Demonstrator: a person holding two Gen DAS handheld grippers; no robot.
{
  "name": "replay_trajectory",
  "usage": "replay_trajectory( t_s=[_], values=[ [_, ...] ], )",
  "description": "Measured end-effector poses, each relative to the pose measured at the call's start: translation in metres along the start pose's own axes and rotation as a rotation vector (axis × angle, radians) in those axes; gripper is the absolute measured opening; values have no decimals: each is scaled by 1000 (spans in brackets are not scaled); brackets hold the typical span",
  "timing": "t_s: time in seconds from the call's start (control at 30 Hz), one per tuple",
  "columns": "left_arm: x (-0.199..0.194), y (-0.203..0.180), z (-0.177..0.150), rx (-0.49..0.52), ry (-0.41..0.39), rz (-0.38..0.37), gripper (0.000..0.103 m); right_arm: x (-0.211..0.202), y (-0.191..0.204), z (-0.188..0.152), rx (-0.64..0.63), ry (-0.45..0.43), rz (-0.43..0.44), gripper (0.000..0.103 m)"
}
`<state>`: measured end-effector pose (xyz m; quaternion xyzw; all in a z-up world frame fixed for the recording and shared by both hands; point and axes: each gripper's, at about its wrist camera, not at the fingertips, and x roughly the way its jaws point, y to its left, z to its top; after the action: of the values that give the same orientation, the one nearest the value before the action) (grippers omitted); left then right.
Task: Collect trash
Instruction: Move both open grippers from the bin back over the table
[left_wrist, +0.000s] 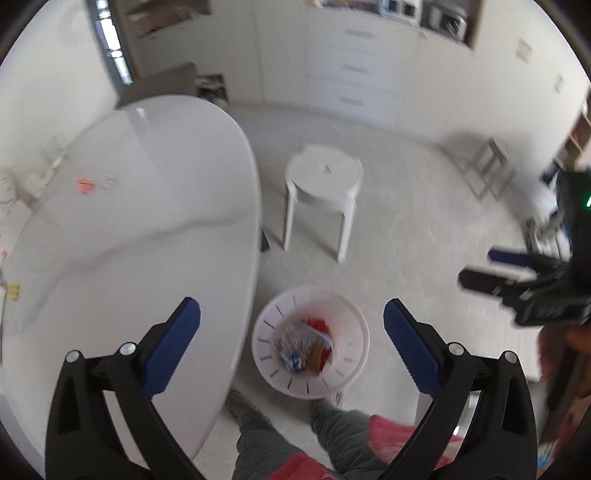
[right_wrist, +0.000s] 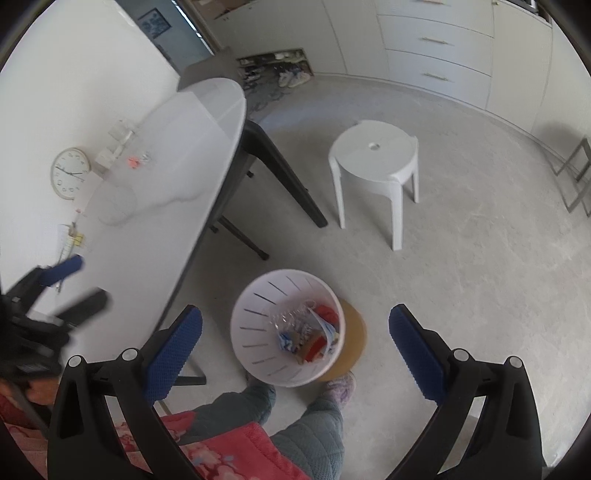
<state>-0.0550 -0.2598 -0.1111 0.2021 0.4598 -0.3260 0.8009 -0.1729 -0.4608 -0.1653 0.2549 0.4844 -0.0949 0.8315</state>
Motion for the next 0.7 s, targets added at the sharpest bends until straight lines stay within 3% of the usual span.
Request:
replay_trajectory(
  t_s=[0.2,0.43,0.7],
  values=[
    [-33,30,10,-134,-48,74,95,8,22,22,-76,-7,55,100],
    [-41,73,7,-246,-56,135,95,19,61,49,-176,2,80,100],
    [-34,180,8,-441,-70,206,95,56,140,86,-285,9,119,100]
  ],
)
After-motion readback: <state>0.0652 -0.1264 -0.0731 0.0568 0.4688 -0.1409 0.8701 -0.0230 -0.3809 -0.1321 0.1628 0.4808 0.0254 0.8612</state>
